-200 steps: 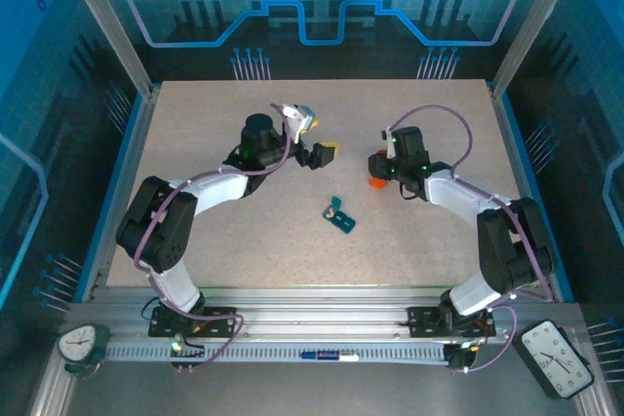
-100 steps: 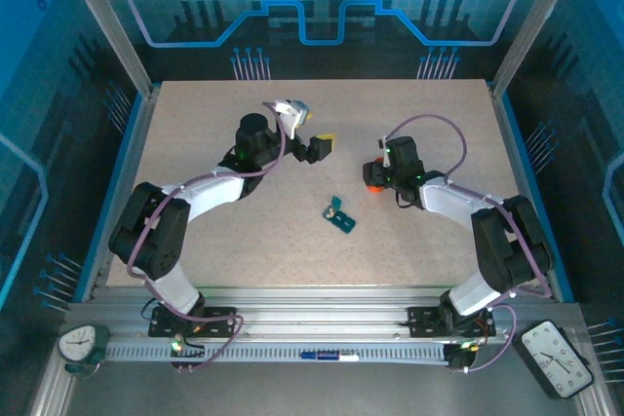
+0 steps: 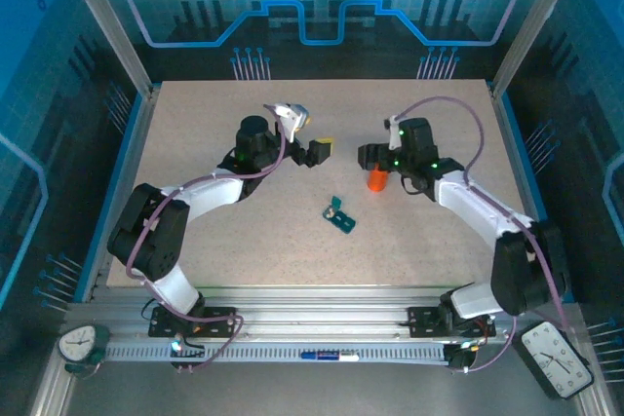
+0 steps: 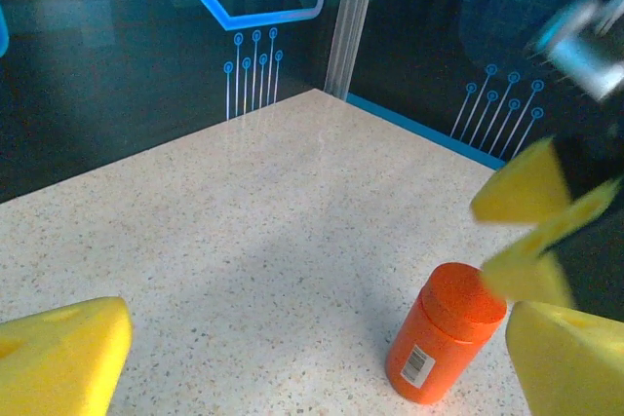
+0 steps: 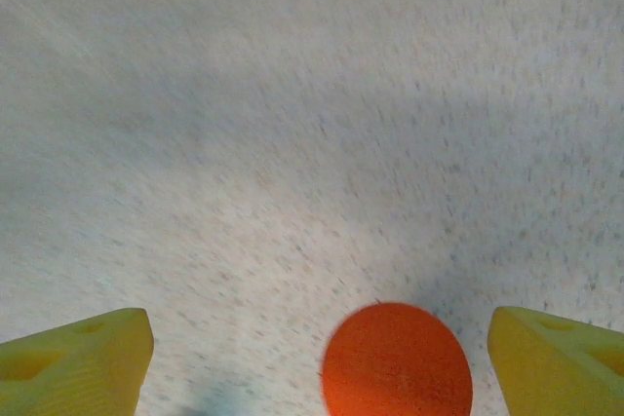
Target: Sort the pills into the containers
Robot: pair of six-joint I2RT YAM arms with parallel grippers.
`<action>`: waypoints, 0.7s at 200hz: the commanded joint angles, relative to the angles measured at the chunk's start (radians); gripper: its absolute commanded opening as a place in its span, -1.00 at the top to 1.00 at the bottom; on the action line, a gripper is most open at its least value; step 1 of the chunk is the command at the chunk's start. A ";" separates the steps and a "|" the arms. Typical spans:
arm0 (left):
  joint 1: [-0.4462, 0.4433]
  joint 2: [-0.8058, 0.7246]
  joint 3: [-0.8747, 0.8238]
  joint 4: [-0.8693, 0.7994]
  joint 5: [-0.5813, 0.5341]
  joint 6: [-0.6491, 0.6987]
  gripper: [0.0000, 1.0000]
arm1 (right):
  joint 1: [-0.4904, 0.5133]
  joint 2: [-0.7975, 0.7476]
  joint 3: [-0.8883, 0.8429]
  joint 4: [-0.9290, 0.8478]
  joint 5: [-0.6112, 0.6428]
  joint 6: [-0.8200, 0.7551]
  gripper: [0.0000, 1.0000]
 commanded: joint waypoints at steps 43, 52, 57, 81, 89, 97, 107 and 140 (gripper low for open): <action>0.006 0.016 0.079 -0.216 -0.011 0.037 -0.98 | 0.027 -0.156 -0.019 -0.242 -0.239 0.015 -0.66; 0.005 0.023 0.090 -0.246 -0.009 0.046 -0.98 | 0.055 -0.169 -0.046 -0.258 -0.244 0.014 -0.65; 0.005 0.025 0.096 -0.262 -0.008 0.051 -0.98 | 0.072 -0.173 -0.062 -0.265 -0.246 0.014 -0.64; 0.002 0.048 0.129 -0.361 -0.007 0.077 -0.98 | 0.161 -0.176 -0.166 -0.268 -0.224 0.034 -0.60; -0.001 0.057 0.143 -0.401 -0.009 0.089 -0.98 | 0.182 -0.170 -0.205 -0.250 -0.205 0.050 -0.60; -0.008 0.067 0.156 -0.438 -0.015 0.105 -0.98 | 0.201 -0.163 -0.243 -0.219 -0.196 0.070 -0.60; -0.019 0.081 0.171 -0.484 -0.026 0.128 -0.98 | 0.214 -0.148 -0.283 -0.185 -0.187 0.095 -0.59; -0.056 0.125 0.218 -0.611 -0.060 0.194 -0.97 | 0.229 -0.086 -0.348 -0.077 -0.142 0.157 -0.57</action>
